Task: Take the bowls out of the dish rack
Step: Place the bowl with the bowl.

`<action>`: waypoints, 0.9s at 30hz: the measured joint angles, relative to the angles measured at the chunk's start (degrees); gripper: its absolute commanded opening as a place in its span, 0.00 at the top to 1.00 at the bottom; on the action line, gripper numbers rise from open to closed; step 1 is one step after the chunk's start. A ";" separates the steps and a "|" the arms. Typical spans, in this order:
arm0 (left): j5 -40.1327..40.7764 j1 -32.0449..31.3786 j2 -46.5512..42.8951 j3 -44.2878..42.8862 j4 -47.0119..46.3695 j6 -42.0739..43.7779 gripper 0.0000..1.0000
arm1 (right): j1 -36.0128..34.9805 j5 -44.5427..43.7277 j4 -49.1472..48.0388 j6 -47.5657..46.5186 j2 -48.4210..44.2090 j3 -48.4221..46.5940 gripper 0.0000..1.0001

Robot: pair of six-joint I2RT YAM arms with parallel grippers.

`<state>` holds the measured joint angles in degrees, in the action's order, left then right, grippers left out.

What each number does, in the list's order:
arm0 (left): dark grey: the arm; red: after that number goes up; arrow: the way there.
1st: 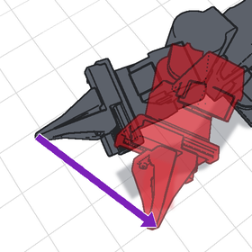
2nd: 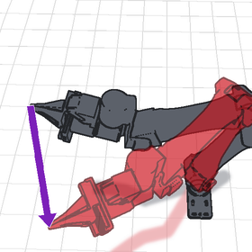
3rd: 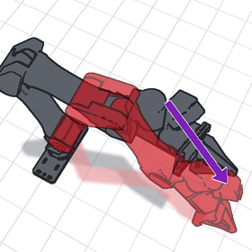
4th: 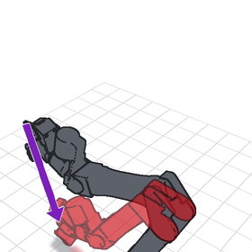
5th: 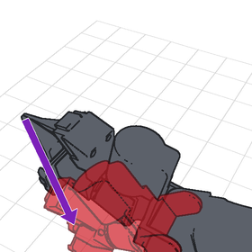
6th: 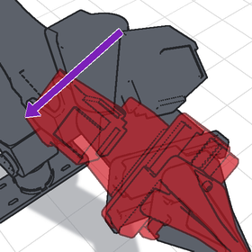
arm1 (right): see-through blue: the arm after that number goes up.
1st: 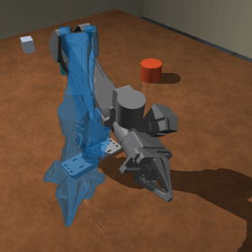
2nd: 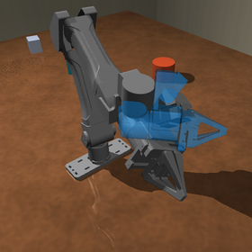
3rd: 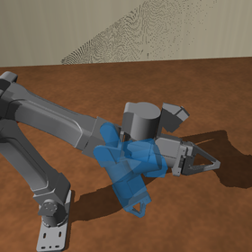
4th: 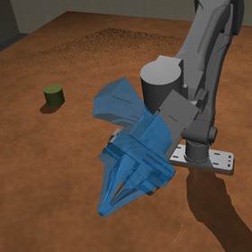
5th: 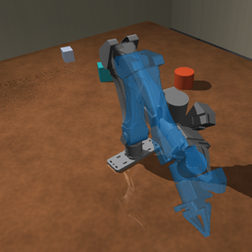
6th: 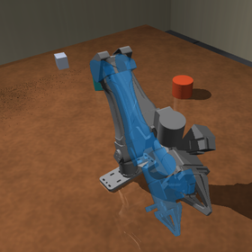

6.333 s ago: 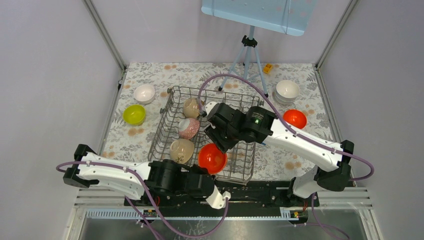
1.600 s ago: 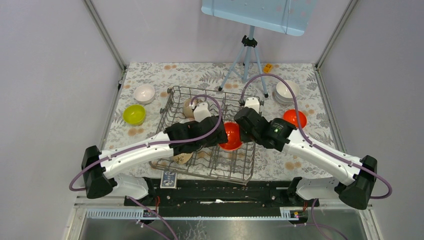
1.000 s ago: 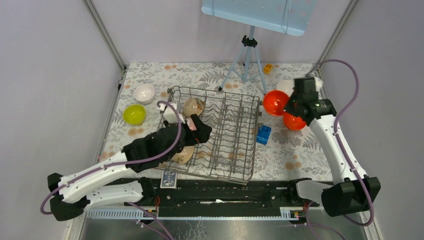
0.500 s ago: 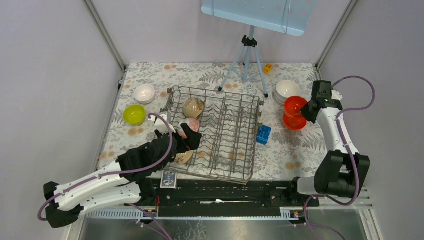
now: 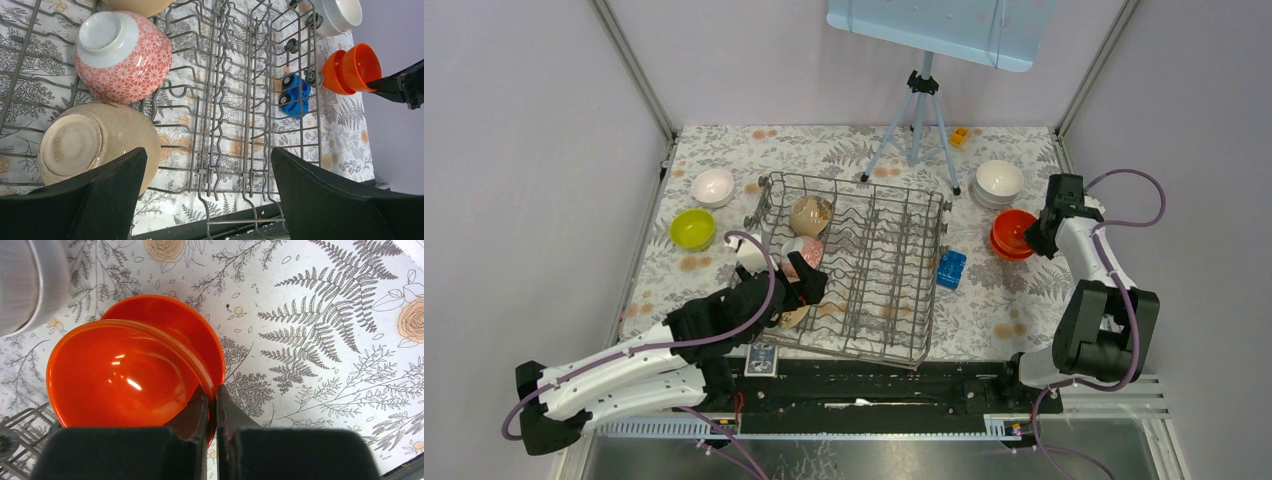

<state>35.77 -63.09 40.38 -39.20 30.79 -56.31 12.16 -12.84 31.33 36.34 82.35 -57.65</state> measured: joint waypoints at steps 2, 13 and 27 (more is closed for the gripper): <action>-0.13 0.00 0.44 0.04 0.00 -0.46 0.01 | 0.26 0.07 -0.63 -0.02 0.46 0.70 1.00; -0.85 0.00 1.36 1.09 0.02 -2.23 0.01 | 0.90 0.42 -2.75 -0.02 3.48 1.66 1.00; -1.09 0.00 1.49 1.40 0.00 -2.84 0.01 | 1.25 1.01 -4.31 -0.72 5.16 1.92 0.83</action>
<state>34.68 -63.09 41.87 -37.80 30.79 -59.16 13.41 -11.84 27.03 35.62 87.50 -55.72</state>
